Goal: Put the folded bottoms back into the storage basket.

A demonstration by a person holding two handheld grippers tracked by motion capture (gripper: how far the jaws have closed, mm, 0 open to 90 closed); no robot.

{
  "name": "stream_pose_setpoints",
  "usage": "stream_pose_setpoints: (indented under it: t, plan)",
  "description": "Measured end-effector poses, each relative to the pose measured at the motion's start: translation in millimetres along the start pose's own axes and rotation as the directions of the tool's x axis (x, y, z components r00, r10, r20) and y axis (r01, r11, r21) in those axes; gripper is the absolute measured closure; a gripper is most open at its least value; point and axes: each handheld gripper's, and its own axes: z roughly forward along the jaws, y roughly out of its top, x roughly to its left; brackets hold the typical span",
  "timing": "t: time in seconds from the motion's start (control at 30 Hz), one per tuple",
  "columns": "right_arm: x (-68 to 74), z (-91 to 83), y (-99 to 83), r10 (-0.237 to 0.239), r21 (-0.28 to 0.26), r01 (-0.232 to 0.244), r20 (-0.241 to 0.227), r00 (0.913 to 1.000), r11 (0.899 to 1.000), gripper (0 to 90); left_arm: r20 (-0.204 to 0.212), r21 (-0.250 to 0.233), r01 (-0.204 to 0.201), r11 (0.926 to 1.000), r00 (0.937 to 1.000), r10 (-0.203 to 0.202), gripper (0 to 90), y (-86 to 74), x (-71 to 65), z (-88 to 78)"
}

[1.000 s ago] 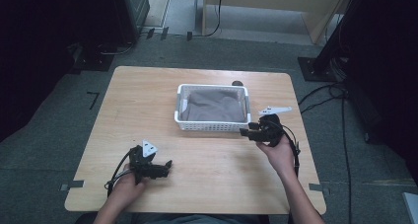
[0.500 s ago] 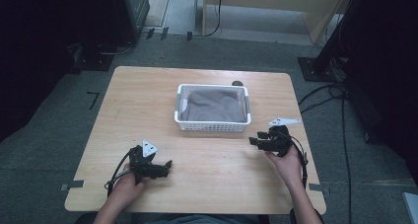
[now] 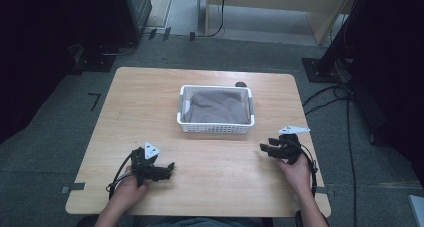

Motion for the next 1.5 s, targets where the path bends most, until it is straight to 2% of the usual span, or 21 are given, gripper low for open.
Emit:
stream_pose_setpoints:
  t: [0.17, 0.2, 0.3, 0.37, 0.43, 0.47, 0.6, 0.63, 0.77, 0.8, 0.87, 1.5]
  plan:
    - [-1.6, 4.5, -3.8, -0.012, 0.019, 0.011, 0.028, 0.9995, 1.0, 50.1, 0.0, 0.0, 0.0, 1.0, 1.0, 0.0, 0.0, 0.0, 0.0, 0.0]
    - [-2.5, 6.3, -6.2, -0.032, 0.022, 0.031, 0.051, 0.9982, 0.999, 51.0, 0.0, 0.0, 0.0, 1.0, 1.0, 0.0, 0.0, 0.0, 0.0, 0.0]
    - [-4.0, 6.0, -7.2, -0.025, 0.013, 0.024, 0.056, 0.9981, 1.0, 50.7, 0.0, 0.0, 0.0, 1.0, 1.0, 0.0, 0.0, 0.0, 0.0, 0.0]
    - [-5.2, 6.4, -9.7, -0.031, -0.008, 0.031, 0.059, 0.9978, 0.999, 47.4, 0.0, 0.0, 0.0, 1.0, 1.0, 0.0, 0.0, 0.0, 0.0, 0.0]
    - [-5.2, 7.7, -13.4, -0.043, -0.04, 0.047, 0.091, 0.9949, 0.998, 46.3, 0.0, 0.0, 0.001, 1.0, 1.0, -0.001, 0.0, 0.0, 0.0, 0.0]
    - [-5.2, 7.7, -13.4, -0.043, -0.04, 0.047, 0.091, 0.9949, 0.998, 45.7, 0.0, 0.0, 0.0, 1.0, 1.0, 0.0, 0.0, 0.0, 0.0, 0.0]
    - [-3.5, 10.4, -20.5, -0.085, -0.086, 0.097, 0.134, 0.9873, 0.992, 41.2, 0.0, 0.0, 0.0, 1.0, 1.0, 0.0, 0.0, 0.0, 0.0, 0.0]
    - [-4.5, 11.0, -21.6, -0.08, -0.099, 0.094, 0.133, 0.9879, 0.991, 40.4, 0.0, 0.0, 0.0, 1.0, 1.0, 0.0, 0.0, 0.0, 0.0, 0.0]
    - [-5.0, 11.0, -21.3, -0.076, -0.095, 0.09, 0.141, 0.9871, 0.991, 37.1, 0.0, 0.0, 0.001, 1.0, 1.0, -0.001, 0.0, -0.1, -0.2, 0.0]
    - [-5.2, 11.4, -21.1, -0.07, -0.091, 0.084, 0.149, 0.9864, 0.992, 32.7, 0.0, 0.0, 0.002, 1.0, 1.0, -0.002, 0.0, -0.1, -0.2, 0.0]
    - [-5.1, 11.5, -21.2, -0.06, -0.088, 0.075, 0.158, 0.9855, 0.993, 29.8, 0.0, 0.0, 0.002, 1.0, 1.0, -0.002, 0.0, -0.1, -0.2, 0.0]
    - [-3.4, 12.2, -21.5, -0.053, -0.085, 0.068, 0.165, 0.9849, 0.994, 25.5, 0.0, 0.0, 0.001, 1.0, 1.0, -0.001, 0.0, -0.1, -0.2, 0.0]
